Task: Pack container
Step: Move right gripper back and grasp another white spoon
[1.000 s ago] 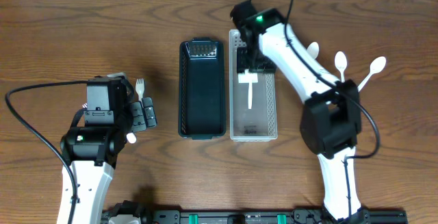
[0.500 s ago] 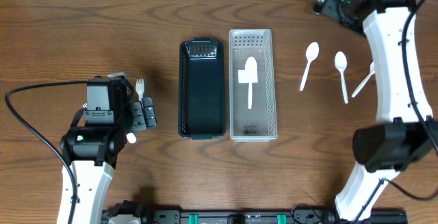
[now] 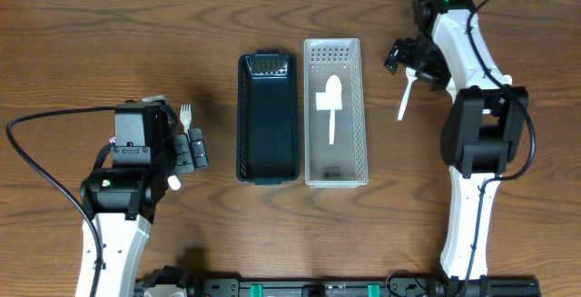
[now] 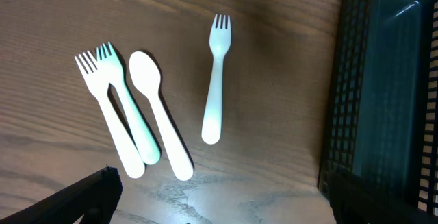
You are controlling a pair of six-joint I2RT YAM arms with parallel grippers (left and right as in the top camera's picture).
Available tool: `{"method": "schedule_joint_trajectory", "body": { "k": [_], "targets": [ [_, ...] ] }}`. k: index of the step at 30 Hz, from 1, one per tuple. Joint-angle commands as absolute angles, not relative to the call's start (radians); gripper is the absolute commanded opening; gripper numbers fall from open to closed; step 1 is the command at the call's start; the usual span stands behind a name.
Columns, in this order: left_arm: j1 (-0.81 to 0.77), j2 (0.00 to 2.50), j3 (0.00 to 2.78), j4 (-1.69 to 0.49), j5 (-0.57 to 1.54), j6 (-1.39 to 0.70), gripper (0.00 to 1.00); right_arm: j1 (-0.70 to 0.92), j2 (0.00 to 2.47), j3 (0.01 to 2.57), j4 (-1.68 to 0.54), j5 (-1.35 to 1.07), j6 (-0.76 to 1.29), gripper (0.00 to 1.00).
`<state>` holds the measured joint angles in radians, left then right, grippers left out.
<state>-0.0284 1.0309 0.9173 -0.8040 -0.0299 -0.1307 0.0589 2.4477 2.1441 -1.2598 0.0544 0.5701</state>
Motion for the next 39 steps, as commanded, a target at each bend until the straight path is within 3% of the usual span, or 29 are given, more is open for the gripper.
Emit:
{"method": "schedule_joint_trajectory", "body": {
  "k": [1, 19, 24, 27, 29, 31, 35, 39],
  "targets": [
    [-0.027, 1.032, 0.938, -0.802, -0.038, -0.133, 0.98, 0.071, 2.474, 2.147, -1.247, 0.047, 0.575, 0.97],
    [-0.027, 1.032, 0.938, -0.783, -0.038, -0.133, 0.98, 0.064, 2.522, 2.144, -1.215, 0.040, 0.533, 0.88],
    [-0.027, 1.032, 0.938, -0.783, -0.038, -0.133, 0.98, 0.047, 2.522, 2.144, -1.212, 0.010, 0.509, 0.65],
    [-0.027, 1.032, 0.938, -0.783, -0.038, -0.133, 0.98, 0.038, 2.522, 2.144, -1.217, 0.006, 0.507, 0.62],
    [-0.027, 1.032, 0.938, -0.783, -0.038, -0.133, 0.98, 0.032, 2.522, 2.144, -1.220, 0.006, 0.508, 0.46],
    [-0.027, 1.032, 0.938, -0.784, -0.038, -0.133, 0.98, 0.027, 2.522, 2.144, -1.225, 0.006, 0.508, 0.37],
    [-0.027, 1.032, 0.938, -0.783, -0.038, -0.133, 0.98, 0.025, 2.522, 2.143, -1.232, 0.007, 0.507, 0.32],
    [-0.027, 1.032, 0.938, -0.783, -0.038, -0.133, 0.98, 0.026, 2.522, 2.143, -1.236, 0.007, 0.507, 0.17]
  ]
}}
